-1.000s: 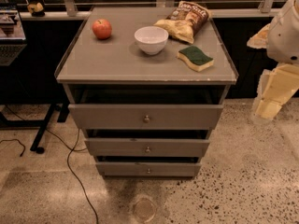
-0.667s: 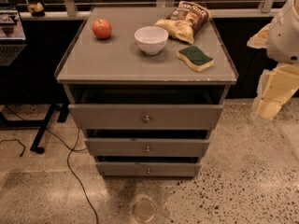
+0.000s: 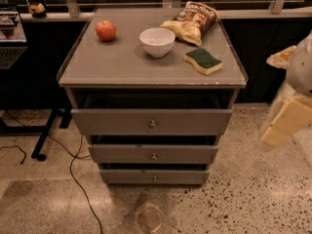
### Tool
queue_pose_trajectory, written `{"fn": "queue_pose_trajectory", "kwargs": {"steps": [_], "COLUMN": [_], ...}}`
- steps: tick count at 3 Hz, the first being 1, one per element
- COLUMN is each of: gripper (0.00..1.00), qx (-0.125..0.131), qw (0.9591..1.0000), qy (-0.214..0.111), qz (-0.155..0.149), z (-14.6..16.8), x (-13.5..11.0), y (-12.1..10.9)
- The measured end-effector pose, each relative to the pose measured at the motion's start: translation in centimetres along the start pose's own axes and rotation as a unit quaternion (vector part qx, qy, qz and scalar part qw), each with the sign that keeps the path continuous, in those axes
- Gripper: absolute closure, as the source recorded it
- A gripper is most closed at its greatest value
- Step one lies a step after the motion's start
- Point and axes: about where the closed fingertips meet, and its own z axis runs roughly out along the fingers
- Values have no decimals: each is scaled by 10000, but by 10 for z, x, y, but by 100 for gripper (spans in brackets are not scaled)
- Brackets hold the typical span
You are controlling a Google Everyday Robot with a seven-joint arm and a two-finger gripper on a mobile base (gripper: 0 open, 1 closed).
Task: Open top drawer
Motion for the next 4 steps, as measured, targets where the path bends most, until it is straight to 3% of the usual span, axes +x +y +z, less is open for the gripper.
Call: {"fn": "queue_pose_trajectory", "kwargs": {"steps": [1,2,3,4], "gripper": [0,0,0,0], "qx": [79,70,187,182], "qw": [9956,9860,9772,9723], "qy": [-377,-836,-1276,-1536], "qz": [860,1442,1686,1750], "z": [29,76,114,144], "x": [24,34,28,18], "y": [32,45,29,8]}}
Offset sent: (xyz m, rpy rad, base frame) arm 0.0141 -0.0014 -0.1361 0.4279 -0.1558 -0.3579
